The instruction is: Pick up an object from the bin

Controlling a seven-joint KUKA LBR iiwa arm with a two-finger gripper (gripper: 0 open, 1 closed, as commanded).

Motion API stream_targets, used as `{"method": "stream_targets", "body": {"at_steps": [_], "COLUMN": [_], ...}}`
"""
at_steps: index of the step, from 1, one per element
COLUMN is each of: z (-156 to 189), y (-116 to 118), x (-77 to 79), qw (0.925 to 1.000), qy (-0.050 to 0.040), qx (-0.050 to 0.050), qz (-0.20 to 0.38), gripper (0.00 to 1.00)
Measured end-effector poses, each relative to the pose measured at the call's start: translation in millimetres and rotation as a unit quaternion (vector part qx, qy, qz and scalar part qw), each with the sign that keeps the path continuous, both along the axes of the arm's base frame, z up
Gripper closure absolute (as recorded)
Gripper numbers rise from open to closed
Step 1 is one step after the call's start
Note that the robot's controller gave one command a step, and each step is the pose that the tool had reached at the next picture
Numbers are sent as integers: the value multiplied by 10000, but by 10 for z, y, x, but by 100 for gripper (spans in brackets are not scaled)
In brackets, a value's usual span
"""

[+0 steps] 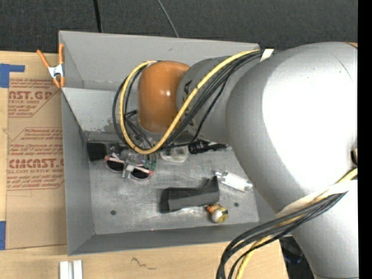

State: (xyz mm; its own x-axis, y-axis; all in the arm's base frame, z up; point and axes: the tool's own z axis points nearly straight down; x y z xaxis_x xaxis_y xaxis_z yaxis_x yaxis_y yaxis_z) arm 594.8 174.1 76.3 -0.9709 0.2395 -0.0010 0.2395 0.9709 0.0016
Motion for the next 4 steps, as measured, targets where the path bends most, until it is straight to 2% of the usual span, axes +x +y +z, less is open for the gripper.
{"method": "stream_targets", "body": {"at_steps": [1,2,4], "z": [700,495,621], "y": [4,5,5], "x": [18,-5,-2], "qw": [10000,10000,10000], "qy": [-30,13,13], "qx": [7,-6,-4], "qz": [0,1,1], "gripper": [100,100,100]}}
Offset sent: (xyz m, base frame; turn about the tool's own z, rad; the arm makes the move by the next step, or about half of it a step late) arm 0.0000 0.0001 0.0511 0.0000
